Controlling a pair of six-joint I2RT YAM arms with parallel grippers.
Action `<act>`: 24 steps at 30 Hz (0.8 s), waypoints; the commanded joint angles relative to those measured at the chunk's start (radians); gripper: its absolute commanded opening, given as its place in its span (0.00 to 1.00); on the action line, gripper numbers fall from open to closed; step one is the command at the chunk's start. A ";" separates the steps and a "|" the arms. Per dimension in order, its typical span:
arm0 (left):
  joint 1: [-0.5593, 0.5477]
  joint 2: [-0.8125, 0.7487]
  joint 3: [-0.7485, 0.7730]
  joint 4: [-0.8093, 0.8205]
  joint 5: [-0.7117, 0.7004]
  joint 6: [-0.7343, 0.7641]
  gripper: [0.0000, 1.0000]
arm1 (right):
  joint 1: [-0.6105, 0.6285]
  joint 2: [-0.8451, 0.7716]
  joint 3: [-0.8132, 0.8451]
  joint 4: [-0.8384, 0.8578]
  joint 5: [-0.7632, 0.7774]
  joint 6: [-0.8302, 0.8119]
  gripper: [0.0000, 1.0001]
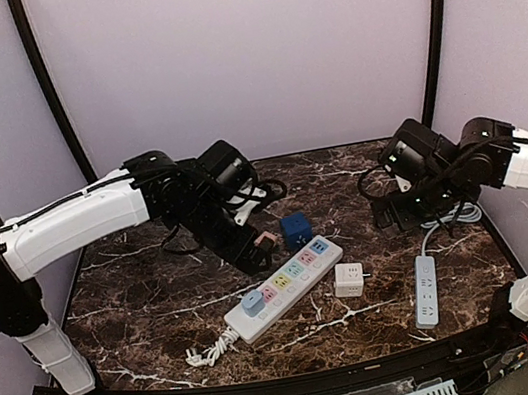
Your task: Insert the plug
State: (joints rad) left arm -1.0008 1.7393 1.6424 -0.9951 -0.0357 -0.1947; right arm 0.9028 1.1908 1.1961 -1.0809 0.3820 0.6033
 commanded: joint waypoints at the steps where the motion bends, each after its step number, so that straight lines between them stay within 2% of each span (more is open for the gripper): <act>1: 0.057 -0.021 0.078 -0.069 -0.030 -0.037 0.99 | -0.007 -0.028 -0.017 0.032 -0.002 0.001 0.99; 10: 0.175 0.139 0.240 -0.151 0.005 -0.101 0.92 | -0.006 -0.038 -0.019 0.068 -0.025 -0.024 0.99; 14: 0.185 0.231 0.322 -0.139 0.010 -0.028 0.92 | -0.007 -0.038 -0.021 0.064 -0.030 -0.023 0.99; 24: 0.241 0.404 0.396 -0.074 0.075 0.120 0.89 | -0.007 -0.065 -0.026 0.052 -0.038 -0.024 0.99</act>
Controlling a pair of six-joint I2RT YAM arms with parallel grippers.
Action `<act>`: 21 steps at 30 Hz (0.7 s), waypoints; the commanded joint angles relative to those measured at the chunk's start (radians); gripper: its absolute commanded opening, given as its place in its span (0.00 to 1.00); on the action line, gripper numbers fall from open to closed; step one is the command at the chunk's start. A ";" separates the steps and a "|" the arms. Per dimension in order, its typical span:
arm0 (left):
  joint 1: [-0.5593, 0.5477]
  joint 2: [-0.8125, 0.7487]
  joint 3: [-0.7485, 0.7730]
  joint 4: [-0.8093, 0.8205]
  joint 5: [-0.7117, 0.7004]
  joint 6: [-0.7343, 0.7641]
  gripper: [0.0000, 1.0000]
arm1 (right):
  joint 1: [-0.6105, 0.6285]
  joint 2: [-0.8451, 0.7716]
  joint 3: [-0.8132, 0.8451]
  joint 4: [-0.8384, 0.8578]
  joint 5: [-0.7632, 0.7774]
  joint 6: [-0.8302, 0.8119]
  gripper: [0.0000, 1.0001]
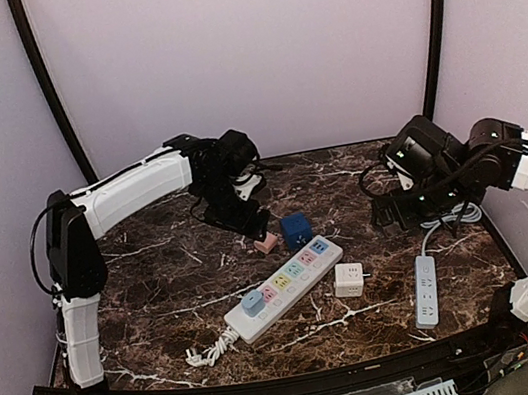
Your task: Insert the plug
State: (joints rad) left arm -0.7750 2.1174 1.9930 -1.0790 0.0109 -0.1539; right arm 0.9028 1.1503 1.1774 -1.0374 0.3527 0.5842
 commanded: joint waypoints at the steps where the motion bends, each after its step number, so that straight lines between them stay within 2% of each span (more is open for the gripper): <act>1: 0.015 0.053 0.052 0.011 0.033 0.097 0.88 | -0.007 -0.026 -0.006 0.007 -0.010 -0.005 0.99; 21: 0.025 0.298 0.242 0.068 0.033 0.126 0.84 | -0.007 0.053 0.041 -0.020 -0.059 -0.048 0.99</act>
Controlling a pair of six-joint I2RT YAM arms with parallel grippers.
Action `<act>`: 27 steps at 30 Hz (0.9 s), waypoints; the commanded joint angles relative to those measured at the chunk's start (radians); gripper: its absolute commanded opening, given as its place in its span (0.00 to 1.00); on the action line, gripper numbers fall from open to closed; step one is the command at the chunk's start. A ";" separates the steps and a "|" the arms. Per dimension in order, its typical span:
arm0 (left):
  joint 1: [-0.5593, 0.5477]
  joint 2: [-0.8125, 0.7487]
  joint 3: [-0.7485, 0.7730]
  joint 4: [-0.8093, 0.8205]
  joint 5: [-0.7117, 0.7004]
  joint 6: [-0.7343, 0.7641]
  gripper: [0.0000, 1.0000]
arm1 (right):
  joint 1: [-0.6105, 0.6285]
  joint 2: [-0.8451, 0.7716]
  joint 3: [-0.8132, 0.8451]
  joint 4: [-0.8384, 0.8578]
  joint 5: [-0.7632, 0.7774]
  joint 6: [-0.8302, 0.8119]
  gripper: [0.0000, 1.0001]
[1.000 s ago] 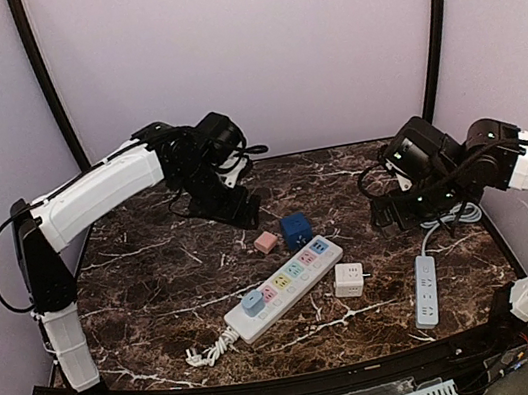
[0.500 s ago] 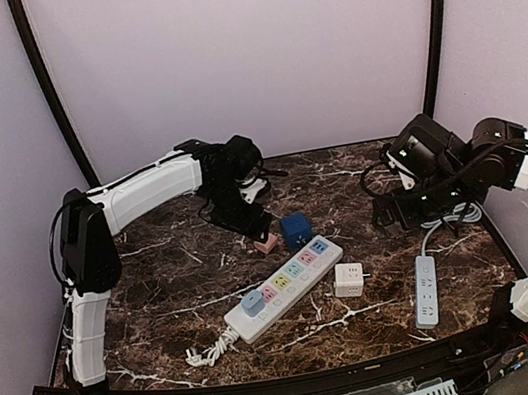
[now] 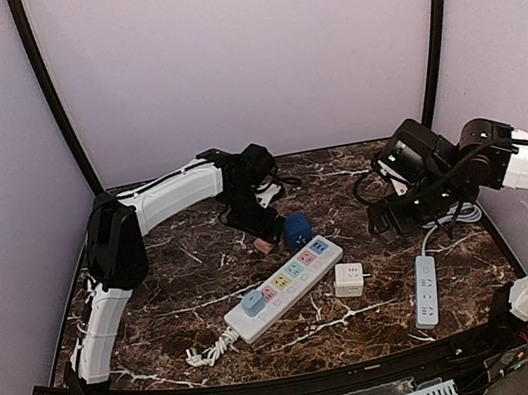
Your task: Insert the plug
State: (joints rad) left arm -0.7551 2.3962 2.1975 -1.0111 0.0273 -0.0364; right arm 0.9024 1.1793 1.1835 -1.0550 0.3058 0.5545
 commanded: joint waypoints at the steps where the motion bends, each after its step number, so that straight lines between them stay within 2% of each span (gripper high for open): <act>1: 0.005 0.030 0.043 -0.001 0.019 0.008 0.84 | -0.007 0.029 0.037 -0.001 -0.013 -0.023 0.99; 17: 0.013 0.119 0.115 0.007 0.041 -0.007 0.70 | -0.006 0.102 0.054 0.031 -0.016 -0.085 0.99; 27: 0.019 0.157 0.153 0.016 0.062 -0.024 0.53 | -0.007 0.137 0.064 0.043 -0.008 -0.129 0.99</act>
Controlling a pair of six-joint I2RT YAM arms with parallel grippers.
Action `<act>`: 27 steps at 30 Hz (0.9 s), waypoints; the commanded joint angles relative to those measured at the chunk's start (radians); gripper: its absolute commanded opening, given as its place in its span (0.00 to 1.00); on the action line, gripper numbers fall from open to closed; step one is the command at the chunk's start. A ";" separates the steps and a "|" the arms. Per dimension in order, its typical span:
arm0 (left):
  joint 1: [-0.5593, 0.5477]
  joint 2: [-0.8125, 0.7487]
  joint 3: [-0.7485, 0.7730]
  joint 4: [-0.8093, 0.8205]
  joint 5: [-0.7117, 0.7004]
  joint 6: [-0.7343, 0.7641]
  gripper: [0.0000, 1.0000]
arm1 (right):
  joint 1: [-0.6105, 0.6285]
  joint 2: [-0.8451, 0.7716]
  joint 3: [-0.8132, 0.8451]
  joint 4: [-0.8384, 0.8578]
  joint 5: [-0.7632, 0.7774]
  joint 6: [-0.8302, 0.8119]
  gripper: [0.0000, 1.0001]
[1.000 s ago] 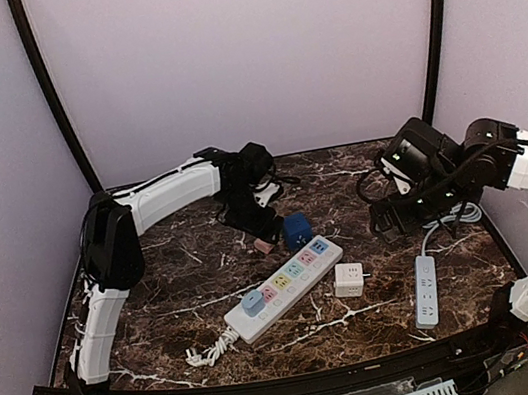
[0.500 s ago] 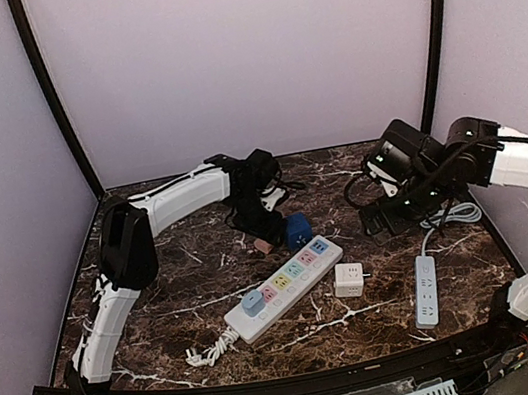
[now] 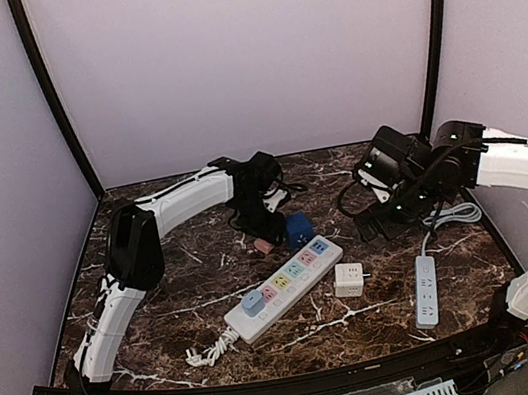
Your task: Insert the plug
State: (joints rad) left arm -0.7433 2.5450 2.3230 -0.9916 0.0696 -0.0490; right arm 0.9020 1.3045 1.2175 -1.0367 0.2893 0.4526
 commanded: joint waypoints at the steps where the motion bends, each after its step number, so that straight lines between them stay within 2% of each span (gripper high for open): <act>1: 0.008 0.011 0.030 -0.001 0.021 -0.014 0.50 | -0.006 0.013 0.031 0.024 0.009 -0.028 0.99; 8: 0.012 0.009 0.039 -0.016 0.019 -0.017 0.36 | -0.007 0.016 0.028 0.028 0.024 -0.041 0.99; 23: 0.012 -0.153 0.041 -0.033 0.059 -0.109 0.31 | -0.006 0.003 0.032 0.062 0.045 -0.040 0.99; 27: 0.012 -0.200 0.038 -0.038 0.093 -0.134 0.24 | -0.006 0.004 0.031 0.070 0.045 -0.040 0.98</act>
State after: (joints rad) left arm -0.7372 2.4722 2.3409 -0.9966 0.1192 -0.1440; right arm 0.9020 1.3167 1.2324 -1.0012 0.3153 0.4191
